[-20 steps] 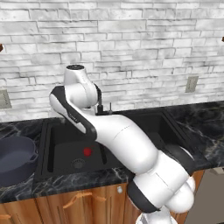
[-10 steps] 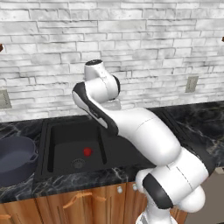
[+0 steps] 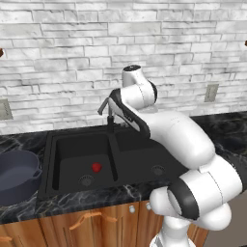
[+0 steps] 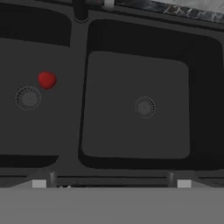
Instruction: Dump the tomato from the pot into the sink. Then turn on the water and wash the tomato. Then turn off the water and put the tomato back in the pot.
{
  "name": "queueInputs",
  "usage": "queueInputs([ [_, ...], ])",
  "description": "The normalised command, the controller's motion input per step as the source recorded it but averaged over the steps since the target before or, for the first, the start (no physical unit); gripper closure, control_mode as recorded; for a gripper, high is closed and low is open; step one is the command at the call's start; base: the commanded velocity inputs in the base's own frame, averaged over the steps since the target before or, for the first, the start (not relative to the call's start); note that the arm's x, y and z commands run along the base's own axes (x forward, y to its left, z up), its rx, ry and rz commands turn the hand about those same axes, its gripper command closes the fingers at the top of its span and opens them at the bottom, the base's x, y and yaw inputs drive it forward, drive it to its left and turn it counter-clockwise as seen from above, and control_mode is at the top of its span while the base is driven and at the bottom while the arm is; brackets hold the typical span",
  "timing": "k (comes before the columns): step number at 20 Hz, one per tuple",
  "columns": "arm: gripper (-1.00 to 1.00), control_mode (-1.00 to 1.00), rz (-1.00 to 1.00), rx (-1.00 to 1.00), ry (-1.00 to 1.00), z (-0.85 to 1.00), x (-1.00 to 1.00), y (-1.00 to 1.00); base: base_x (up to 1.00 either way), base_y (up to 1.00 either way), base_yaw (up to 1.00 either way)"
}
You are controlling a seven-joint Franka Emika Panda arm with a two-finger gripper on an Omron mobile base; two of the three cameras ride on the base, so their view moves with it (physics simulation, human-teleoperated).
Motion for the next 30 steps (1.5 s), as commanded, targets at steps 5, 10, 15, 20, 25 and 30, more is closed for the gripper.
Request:
queueInputs([
  [5, -1.00, -1.00, 0.12, 0.19, 0.00, -0.31, 0.62, -0.94, 0.00, 0.00, 0.00],
  [10, -1.00, -1.00, 0.12, 0.24, 0.00, -0.25, 0.53, -0.49, 0.00, 0.00, 0.00],
  [15, -1.00, -1.00, 0.11, 0.25, 0.00, -0.15, 0.45, -0.18, 0.00, 0.00, 0.00],
  [20, -1.00, -1.00, 0.08, 0.18, 0.00, -0.04, 0.45, 0.00, 0.00, 0.00, 0.00],
  [25, -1.00, -1.00, 0.08, 0.12, 0.00, -0.01, 0.29, 0.00, 0.00, 0.00, 0.00],
  [30, -1.00, -1.00, 0.08, 0.07, 0.00, -0.15, 0.07, 0.06, 0.00, 0.00, 0.00],
])
